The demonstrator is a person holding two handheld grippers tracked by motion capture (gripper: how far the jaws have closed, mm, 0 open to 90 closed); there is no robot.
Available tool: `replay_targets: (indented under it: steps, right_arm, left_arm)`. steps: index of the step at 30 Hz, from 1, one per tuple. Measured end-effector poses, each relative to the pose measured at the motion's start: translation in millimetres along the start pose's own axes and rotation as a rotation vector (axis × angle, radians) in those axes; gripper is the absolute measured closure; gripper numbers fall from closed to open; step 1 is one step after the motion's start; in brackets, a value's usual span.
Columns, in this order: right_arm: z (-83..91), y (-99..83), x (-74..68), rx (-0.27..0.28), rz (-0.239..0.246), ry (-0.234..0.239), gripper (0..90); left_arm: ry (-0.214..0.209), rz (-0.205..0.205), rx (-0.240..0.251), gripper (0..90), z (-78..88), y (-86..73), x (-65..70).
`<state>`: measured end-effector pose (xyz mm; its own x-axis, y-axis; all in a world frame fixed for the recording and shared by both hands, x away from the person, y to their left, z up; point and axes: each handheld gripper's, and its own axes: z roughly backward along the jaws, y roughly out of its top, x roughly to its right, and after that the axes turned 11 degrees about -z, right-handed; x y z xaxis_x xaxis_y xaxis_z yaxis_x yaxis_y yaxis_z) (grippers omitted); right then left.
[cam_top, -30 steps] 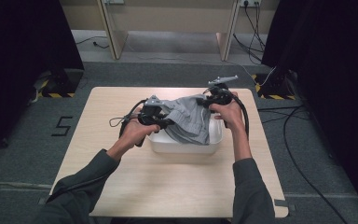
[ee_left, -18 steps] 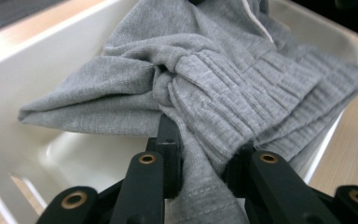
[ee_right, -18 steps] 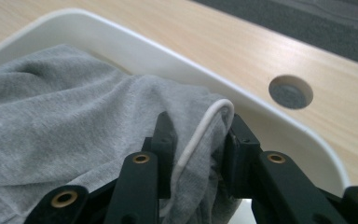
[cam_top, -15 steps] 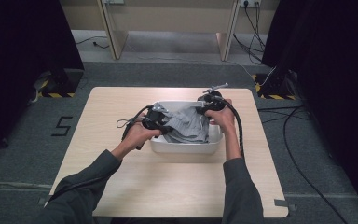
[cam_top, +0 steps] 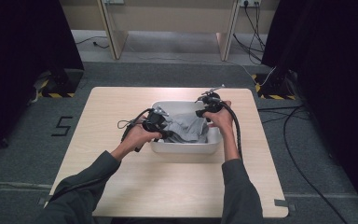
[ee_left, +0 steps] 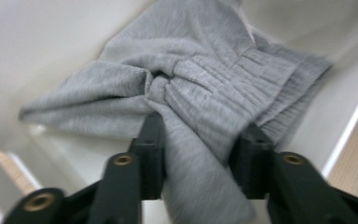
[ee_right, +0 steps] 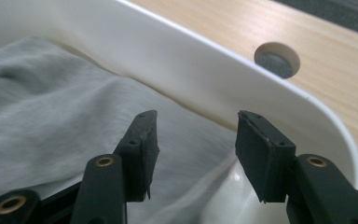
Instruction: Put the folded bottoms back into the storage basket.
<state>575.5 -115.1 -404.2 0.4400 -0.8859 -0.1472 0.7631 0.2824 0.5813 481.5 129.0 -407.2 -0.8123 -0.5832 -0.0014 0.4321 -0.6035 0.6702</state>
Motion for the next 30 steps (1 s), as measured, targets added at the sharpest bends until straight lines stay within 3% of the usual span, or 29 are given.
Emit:
replay_targets:
  steps: [8,11,17,21,24,30]
  right_arm:
    - [14.8,1.1,-9.2,0.024,0.06,-0.026,43.5]
    - [16.3,0.6,-11.1,0.023,0.072,-0.026,43.1]
    - [30.8,-2.7,-14.3,0.051,0.088,0.018,40.6]
    - [41.4,-11.4,-13.7,0.067,0.071,0.026,38.6]
    - [49.1,-20.2,-12.9,0.089,0.06,0.037,38.1]
    - [61.5,-35.3,-15.6,0.122,0.089,0.057,37.1]
  left_arm:
    - [0.013,-0.009,0.074,53.7,33.7,3.9,-2.1]
    - [0.011,-0.014,0.08,53.2,36.2,5.1,-0.9]
    - [-0.005,-0.032,0.113,48.9,40.7,2.1,8.9]
    - [-0.025,-0.023,0.122,41.8,45.7,-2.1,16.5]
    - [-0.036,-0.034,0.138,41.4,50.8,-4.5,22.1]
    - [-0.045,-0.038,0.159,39.0,58.8,-7.8,27.7]
